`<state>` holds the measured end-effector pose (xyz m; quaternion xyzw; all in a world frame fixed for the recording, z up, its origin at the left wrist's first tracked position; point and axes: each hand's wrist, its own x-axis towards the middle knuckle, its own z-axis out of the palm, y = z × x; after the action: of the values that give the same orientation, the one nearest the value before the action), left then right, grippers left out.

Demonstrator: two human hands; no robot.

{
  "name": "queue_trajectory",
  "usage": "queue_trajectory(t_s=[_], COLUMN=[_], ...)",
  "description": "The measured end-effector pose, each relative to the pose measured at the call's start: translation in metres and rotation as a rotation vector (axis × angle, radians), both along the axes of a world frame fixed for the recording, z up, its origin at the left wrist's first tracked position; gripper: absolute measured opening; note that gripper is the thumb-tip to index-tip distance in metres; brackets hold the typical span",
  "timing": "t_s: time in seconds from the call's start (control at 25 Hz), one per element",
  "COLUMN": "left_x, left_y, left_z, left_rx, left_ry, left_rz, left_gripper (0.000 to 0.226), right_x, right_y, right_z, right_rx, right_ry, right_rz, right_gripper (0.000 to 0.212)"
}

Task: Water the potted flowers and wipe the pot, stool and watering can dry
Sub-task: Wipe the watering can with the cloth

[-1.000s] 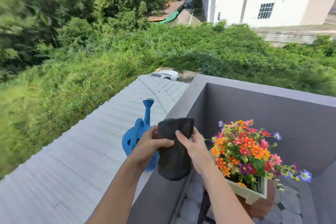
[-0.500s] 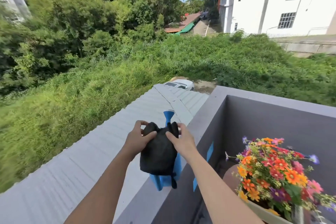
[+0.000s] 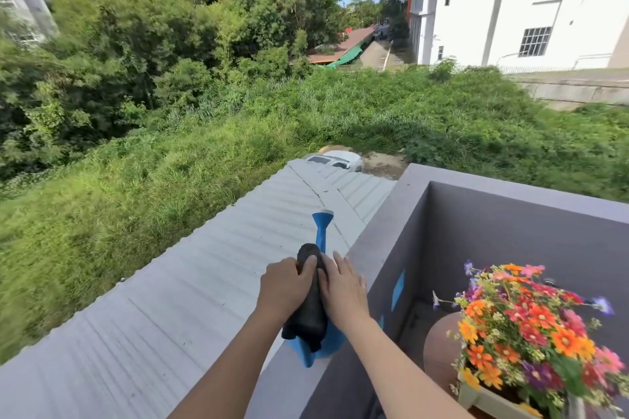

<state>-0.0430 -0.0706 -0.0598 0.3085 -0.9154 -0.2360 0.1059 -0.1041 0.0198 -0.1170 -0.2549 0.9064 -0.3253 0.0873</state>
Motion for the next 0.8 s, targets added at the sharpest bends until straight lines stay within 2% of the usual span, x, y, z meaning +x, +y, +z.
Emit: queue_trajectory(t_s=[0.08, 0.16, 0.32, 0.52, 0.6, 0.68, 0.8], left_x=[-0.003, -0.008, -0.011, 0.0, 0.007, 0.013, 0.023], left_y=[0.003, 0.001, -0.009, -0.001, 0.015, 0.034, 0.076], left_z=[-0.004, -0.006, -0.011, -0.018, -0.015, -0.004, 0.028], left_rx=[0.03, 0.054, 0.097, 0.15, 0.165, 0.18, 0.191], left_ry=[-0.068, -0.116, -0.09, -0.06, -0.036, 0.0, 0.072], left_rz=[-0.008, 0.012, 0.03, -0.006, -0.045, -0.082, -0.161], left_gripper=[0.045, 0.044, 0.037, 0.033, 0.033, 0.033, 0.033], right_x=[0.0, -0.003, 0.0, 0.01, 0.02, 0.031, 0.046], right_y=[-0.003, -0.001, 0.006, 0.034, 0.054, 0.075, 0.118], right_z=[-0.004, -0.009, -0.009, -0.009, -0.008, -0.006, 0.01], right_rx=[0.064, 0.027, -0.052, 0.101, 0.138, 0.09, -0.018], right_ry=[-0.071, -0.154, -0.217, -0.131, -0.089, -0.047, 0.072], right_rz=[0.089, 0.118, 0.143, 0.134, 0.121, 0.095, -0.006], right_gripper=[0.05, 0.051, 0.052, 0.056, 0.071, 0.098, 0.1])
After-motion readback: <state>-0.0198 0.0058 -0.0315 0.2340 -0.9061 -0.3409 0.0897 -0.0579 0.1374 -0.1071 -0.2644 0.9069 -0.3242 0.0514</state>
